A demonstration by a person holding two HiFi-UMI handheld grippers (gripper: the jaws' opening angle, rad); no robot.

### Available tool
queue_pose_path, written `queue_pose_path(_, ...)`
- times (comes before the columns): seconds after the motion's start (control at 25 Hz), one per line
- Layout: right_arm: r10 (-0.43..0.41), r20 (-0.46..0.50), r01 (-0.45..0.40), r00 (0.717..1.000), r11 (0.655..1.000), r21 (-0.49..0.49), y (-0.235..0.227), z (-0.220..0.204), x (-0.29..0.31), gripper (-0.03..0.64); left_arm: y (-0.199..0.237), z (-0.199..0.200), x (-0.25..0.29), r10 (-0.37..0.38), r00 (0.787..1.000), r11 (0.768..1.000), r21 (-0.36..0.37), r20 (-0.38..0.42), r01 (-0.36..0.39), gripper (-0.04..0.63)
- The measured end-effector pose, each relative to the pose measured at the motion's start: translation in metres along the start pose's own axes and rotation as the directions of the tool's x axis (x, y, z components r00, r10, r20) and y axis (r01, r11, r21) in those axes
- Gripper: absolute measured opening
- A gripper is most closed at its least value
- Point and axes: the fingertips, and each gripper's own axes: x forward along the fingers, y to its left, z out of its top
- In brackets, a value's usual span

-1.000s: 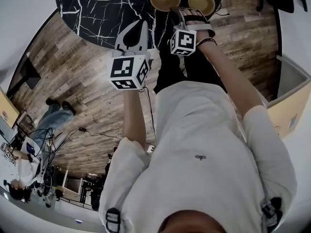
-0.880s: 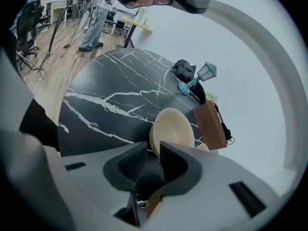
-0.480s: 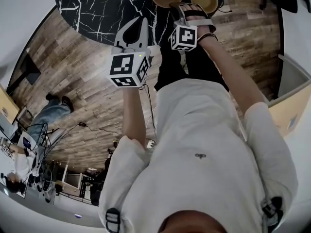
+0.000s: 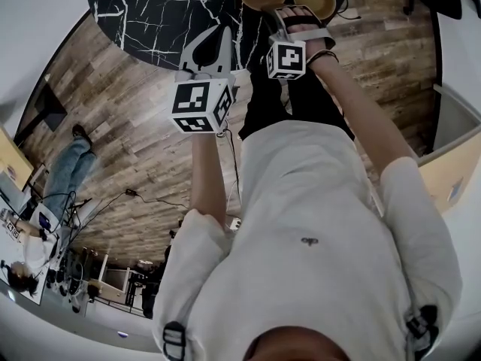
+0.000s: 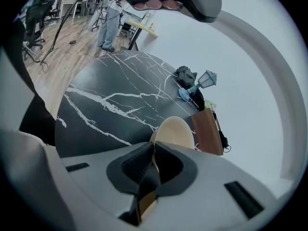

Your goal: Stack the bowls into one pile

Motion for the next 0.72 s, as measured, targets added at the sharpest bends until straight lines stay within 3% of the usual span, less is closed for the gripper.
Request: queue_pose_path(0.72, -0.11, -0.003, 0.11, 0.994, 0.994, 0.027, -0.05, -0.015, -0.028, 0.021, -0.032, 0.033, 0.008, -0.043, 0.999, 0.996, 0.083, 0.013, 0.042, 0.008)
